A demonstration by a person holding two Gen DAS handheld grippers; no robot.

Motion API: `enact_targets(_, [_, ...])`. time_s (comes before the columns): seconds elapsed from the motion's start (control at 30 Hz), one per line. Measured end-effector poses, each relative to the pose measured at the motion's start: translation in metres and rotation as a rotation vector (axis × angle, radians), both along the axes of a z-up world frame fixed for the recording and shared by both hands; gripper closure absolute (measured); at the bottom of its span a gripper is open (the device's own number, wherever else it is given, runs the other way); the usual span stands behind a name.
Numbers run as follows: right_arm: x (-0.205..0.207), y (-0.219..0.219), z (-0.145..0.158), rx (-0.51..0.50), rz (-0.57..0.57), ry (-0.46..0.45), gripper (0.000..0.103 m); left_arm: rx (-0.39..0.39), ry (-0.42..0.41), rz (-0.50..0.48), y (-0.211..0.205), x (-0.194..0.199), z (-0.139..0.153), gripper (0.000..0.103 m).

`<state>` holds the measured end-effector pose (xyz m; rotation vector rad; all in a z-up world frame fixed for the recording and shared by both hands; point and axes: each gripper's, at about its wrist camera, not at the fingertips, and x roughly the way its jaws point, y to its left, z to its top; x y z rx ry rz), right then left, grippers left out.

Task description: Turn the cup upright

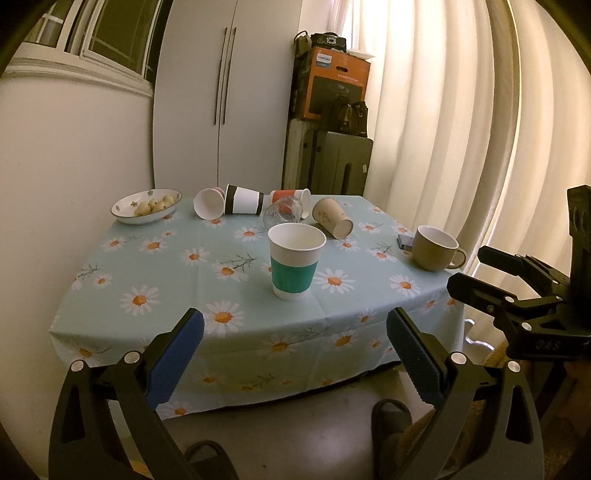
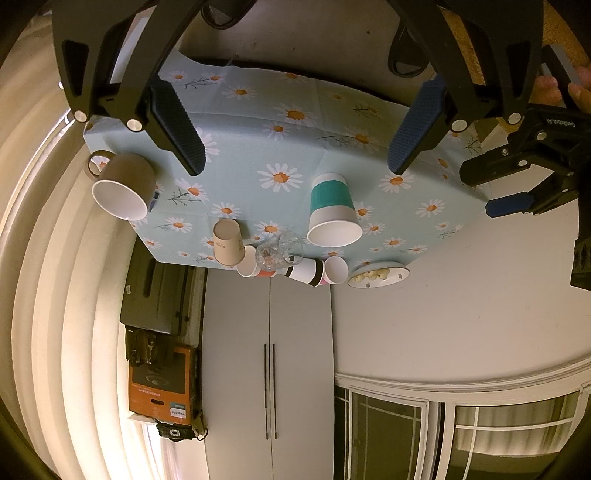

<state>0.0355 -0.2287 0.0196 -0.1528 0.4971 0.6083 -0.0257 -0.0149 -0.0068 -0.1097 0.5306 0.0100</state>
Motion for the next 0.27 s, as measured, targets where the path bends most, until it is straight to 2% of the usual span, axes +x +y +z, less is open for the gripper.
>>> enact_targets(0.27, [0.0005,-0.0005,-0.0002,0.0,-0.002,0.002,0.005,-0.003,0.003,-0.004,-0.0004,0.0014,0.0023,0.006])
